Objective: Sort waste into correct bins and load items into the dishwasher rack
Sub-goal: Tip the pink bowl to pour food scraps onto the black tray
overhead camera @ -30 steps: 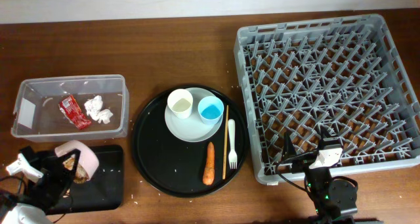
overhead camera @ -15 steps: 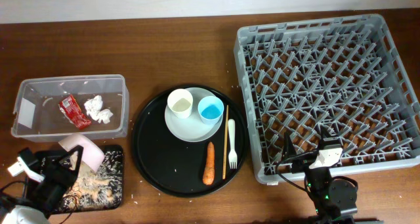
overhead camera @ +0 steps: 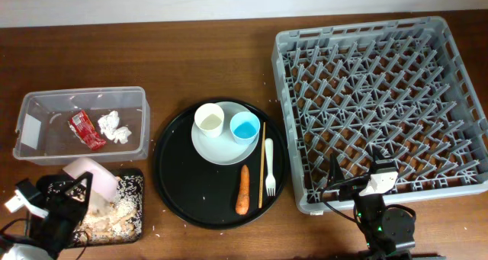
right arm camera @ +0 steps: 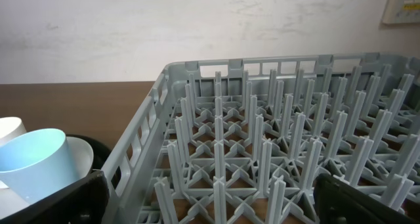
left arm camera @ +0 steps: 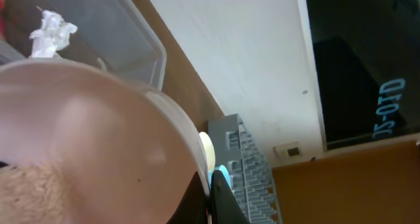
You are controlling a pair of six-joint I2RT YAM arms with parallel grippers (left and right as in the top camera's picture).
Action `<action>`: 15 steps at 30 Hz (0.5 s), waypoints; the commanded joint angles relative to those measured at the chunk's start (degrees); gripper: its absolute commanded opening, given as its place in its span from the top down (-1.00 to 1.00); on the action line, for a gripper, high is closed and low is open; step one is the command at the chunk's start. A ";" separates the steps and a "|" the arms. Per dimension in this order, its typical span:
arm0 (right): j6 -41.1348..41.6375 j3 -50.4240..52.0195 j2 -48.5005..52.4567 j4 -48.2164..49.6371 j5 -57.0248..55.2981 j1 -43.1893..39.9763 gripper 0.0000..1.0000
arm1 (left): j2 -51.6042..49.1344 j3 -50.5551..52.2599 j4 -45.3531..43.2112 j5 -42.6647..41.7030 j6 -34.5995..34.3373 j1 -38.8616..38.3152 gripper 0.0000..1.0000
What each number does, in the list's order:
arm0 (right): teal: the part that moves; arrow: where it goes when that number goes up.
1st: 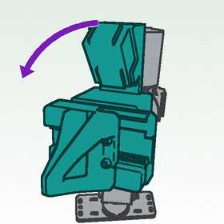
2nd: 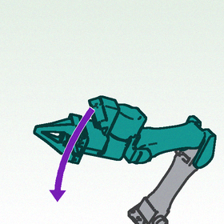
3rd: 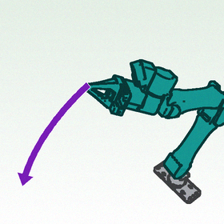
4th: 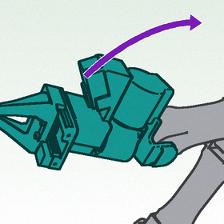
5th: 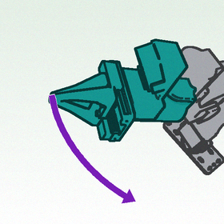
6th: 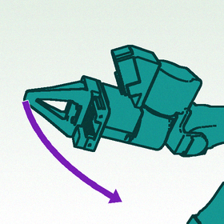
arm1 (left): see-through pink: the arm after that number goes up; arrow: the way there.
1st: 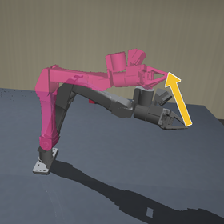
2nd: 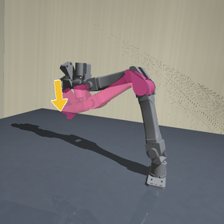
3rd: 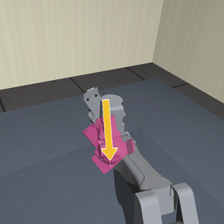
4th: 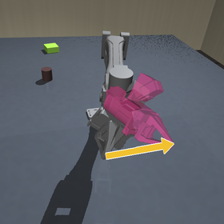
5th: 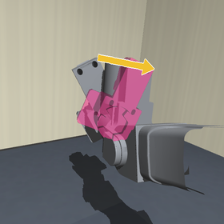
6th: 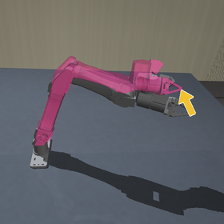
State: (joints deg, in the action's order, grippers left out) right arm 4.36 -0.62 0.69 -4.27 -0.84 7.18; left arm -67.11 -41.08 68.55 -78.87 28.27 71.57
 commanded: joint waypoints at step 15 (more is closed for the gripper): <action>0.22 0.31 -0.33 -0.31 -0.26 0.31 -0.97 | -1.77 -0.22 1.66 -4.48 1.62 0.72 1.00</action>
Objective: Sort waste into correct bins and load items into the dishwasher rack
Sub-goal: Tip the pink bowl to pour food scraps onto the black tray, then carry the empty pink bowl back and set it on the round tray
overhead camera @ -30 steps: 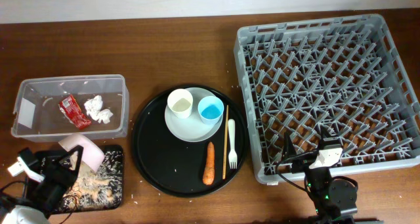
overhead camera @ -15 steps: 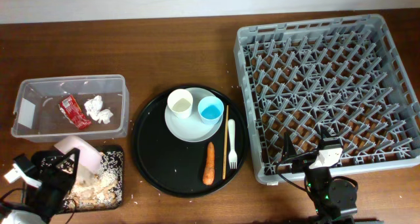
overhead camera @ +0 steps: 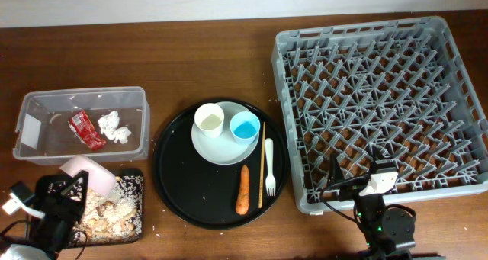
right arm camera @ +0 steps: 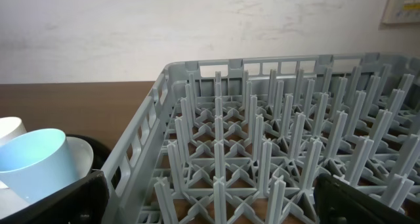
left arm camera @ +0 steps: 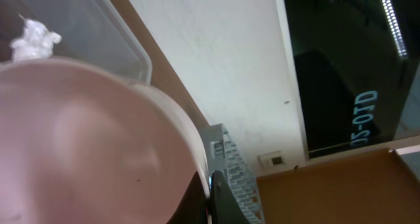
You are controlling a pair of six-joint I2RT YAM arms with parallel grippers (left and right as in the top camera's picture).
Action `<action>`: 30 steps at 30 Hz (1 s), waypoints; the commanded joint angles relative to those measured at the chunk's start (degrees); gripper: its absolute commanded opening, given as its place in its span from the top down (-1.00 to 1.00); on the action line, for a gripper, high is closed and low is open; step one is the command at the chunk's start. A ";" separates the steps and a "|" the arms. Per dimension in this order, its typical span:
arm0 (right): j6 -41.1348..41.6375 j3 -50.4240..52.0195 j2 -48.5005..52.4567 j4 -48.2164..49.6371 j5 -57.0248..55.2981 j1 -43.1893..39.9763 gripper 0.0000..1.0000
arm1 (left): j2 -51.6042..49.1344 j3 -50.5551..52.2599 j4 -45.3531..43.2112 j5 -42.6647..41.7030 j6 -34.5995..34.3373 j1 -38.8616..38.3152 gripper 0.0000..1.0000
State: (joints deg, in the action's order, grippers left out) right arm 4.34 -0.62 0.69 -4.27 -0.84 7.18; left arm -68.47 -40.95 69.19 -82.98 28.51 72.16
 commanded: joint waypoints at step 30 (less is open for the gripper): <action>0.24 0.31 -0.33 -0.31 -0.26 0.31 -0.97 | 7.02 -27.12 1.60 37.88 -26.75 -28.59 1.00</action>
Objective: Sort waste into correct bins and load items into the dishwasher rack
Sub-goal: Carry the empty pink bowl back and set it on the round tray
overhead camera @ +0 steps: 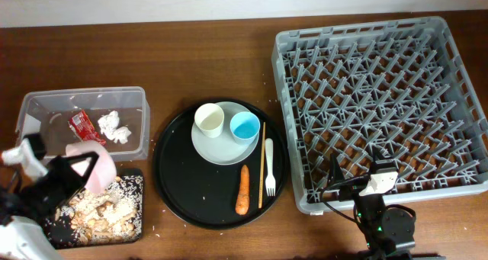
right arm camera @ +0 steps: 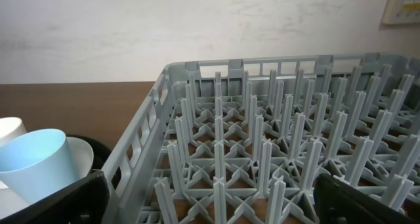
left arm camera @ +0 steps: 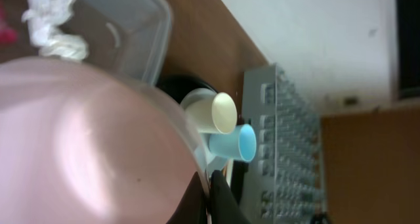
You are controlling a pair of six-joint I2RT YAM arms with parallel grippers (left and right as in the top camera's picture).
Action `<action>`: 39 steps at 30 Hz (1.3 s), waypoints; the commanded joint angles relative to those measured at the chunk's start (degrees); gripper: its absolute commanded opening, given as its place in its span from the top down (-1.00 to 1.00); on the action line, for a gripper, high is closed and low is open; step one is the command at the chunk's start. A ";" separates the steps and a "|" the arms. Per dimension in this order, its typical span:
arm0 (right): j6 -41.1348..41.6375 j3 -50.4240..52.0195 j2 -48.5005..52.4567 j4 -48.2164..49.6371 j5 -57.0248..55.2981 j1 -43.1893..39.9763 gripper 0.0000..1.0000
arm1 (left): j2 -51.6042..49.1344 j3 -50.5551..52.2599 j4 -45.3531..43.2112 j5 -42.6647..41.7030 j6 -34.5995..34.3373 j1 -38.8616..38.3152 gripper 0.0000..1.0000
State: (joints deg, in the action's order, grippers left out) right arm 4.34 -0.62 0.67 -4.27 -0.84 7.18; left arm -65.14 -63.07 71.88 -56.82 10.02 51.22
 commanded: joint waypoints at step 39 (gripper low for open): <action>0.24 0.31 -0.31 -0.31 -0.26 0.31 -0.97 | -30.53 -4.59 -7.43 53.35 -31.89 -82.20 0.99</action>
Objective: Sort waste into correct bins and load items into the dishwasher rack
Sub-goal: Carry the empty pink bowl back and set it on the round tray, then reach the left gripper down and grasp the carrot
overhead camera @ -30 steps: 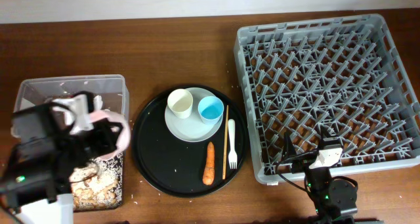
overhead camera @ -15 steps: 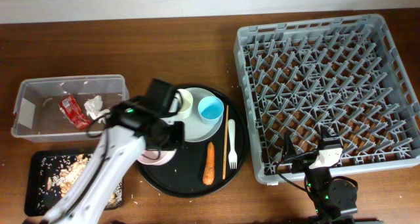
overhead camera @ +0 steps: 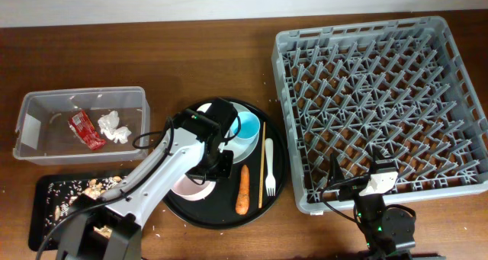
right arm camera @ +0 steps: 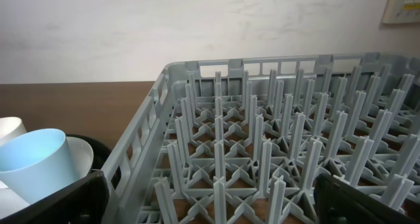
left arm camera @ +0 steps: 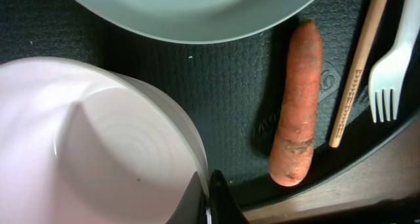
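Observation:
My left gripper [overhead camera: 211, 171] is shut on the rim of a pink bowl [overhead camera: 191, 187], pinching the rim between its fingers [left arm camera: 209, 199]. The bowl [left arm camera: 85, 152] is upright, empty inside, and over the front left of the round black tray [overhead camera: 174, 159]. Whether it rests on the tray I cannot tell. Beside it lie a carrot [left arm camera: 296, 106], a wooden chopstick [left arm camera: 357, 73] and a white fork [left arm camera: 394, 66]. A white plate [overhead camera: 213, 147] carries a cream cup [overhead camera: 209, 120] and a blue cup [overhead camera: 245, 126]. The grey dishwasher rack [overhead camera: 381, 100] holds nothing. My right gripper [right arm camera: 210, 204] stands open at the rack's front edge.
A clear bin [overhead camera: 82, 124] at the left holds a red wrapper [overhead camera: 86, 130] and a crumpled tissue [overhead camera: 113, 126]. In front of it is a black rectangular tray [overhead camera: 53, 195] with food scraps. Crumbs dot the wooden table [overhead camera: 191, 54].
My left gripper was at the far left with the pink bowl tilted between bin and scrap tray. It now holds the bowl upright over the round black tray. The right arm has not moved.
The left gripper first held the pink bowl tipped over the black scrap tray, with scraps at the bowl's lip. More scraps then lay on that tray. Then the bowl was raised near the bin, and now it is empty over the round tray.

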You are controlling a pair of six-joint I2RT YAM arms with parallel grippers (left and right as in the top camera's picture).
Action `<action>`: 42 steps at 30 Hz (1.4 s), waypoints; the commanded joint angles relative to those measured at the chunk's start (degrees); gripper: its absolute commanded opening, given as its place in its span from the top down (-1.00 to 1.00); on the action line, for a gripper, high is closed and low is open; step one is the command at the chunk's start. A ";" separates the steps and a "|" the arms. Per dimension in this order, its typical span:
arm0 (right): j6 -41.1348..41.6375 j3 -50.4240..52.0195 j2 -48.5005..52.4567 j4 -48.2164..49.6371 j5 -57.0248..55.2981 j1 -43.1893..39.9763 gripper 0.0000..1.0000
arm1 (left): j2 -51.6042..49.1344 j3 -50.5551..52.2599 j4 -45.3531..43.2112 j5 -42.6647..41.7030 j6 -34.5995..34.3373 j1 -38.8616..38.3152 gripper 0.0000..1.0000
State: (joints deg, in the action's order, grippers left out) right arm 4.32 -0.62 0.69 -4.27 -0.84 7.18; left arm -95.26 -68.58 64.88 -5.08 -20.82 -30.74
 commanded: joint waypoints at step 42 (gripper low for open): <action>0.26 0.31 -0.33 -0.31 -0.26 0.31 -0.97 | -6.05 6.10 -13.90 6.64 -18.95 -20.50 -0.01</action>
State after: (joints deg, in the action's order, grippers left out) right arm 4.34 -0.62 0.69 -4.27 -0.84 7.18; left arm -100.20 -64.03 50.92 0.69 -37.04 -51.09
